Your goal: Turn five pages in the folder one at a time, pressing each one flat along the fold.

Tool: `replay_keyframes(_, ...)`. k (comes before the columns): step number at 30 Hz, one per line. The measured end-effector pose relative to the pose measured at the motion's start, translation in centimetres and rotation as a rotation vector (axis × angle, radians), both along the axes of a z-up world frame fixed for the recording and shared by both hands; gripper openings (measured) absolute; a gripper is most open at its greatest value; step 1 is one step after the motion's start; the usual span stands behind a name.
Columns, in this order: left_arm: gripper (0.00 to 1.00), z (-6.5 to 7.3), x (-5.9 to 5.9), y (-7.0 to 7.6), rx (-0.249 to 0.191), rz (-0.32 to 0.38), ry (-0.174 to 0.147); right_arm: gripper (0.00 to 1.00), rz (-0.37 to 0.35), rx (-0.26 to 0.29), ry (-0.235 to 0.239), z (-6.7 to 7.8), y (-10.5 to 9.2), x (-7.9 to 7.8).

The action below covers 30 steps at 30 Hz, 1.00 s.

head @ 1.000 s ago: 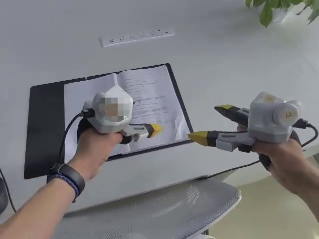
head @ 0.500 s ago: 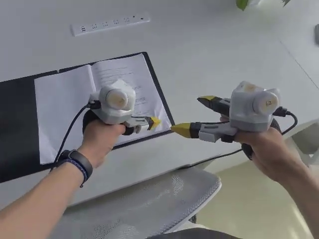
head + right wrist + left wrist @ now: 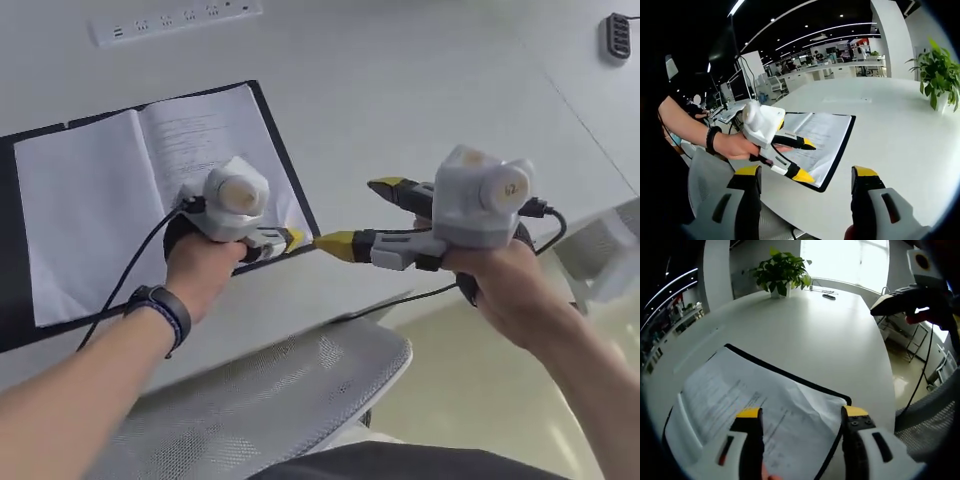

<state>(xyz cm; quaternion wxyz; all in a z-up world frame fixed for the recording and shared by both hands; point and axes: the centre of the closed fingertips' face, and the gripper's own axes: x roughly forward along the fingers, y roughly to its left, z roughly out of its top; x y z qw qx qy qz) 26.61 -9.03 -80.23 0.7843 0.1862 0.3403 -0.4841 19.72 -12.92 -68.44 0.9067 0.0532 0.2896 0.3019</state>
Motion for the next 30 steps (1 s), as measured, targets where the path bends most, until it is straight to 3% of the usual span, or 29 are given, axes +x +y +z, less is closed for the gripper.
replay_keyframes(6, 0.62, 0.0, 0.1, 0.0, 0.005, 0.007, -0.029, 0.71, -0.002, 0.002, 0.008, -0.3, -0.2, 0.1)
replay_keyframes(30, 0.53, 0.2, 0.5, 0.6, -0.029, -0.007, -0.017, 0.68, 0.024, 0.041, 0.040, -2.1, 0.6, 0.9)
